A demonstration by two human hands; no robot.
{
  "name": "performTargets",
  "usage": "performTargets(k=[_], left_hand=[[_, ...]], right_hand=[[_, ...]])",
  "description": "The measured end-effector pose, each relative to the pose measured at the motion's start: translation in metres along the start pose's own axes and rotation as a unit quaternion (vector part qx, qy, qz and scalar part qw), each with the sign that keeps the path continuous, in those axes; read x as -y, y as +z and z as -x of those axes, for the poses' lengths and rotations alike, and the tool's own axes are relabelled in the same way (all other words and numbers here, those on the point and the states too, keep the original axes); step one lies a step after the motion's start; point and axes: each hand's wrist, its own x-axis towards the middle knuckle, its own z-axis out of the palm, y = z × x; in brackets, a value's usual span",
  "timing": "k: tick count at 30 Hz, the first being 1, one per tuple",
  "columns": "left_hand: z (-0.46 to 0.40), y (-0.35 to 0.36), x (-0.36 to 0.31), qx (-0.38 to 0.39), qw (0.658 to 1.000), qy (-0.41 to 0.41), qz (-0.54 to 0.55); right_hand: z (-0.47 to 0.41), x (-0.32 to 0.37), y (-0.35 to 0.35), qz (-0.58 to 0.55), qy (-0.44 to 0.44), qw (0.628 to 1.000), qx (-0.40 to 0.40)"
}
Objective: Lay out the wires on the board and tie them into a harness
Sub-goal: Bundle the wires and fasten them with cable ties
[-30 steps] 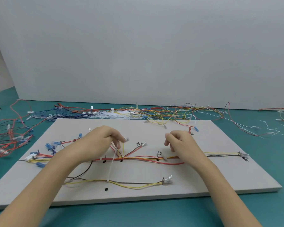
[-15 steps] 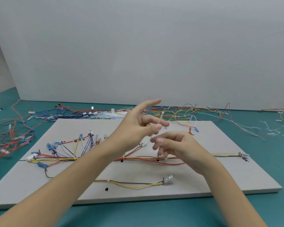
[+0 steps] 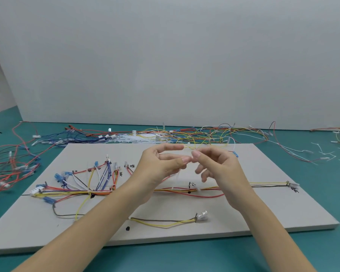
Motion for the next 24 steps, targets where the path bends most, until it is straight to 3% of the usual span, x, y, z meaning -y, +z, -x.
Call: performTargets(k=[12, 14, 18, 20, 24], left_hand=[[-0.002, -0.005, 0.009, 0.040, 0.988, 0.028, -0.147], [-0.005, -0.012, 0.010, 0.056, 0.962, 0.058, -0.261], [-0.008, -0.027, 0.016, 0.123, 0.839, 0.073, -0.525], [-0.009, -0.029, 0.022, 0.144, 0.824, 0.071, -0.543], [-0.012, -0.027, 0.029, 0.136, 0.837, 0.088, -0.523]], right_hand=[[-0.002, -0.006, 0.002, 0.009, -0.043, 0.999, -0.017], [-0.004, -0.003, -0.004, -0.012, -0.049, 0.997, -0.065], [-0.011, -0.001, -0.018, -0.018, -0.045, 0.989, -0.140], [-0.013, -0.002, -0.021, 0.003, -0.040, 0.989, -0.142], [-0.020, -0.002, -0.019, 0.041, -0.040, 0.992, -0.115]])
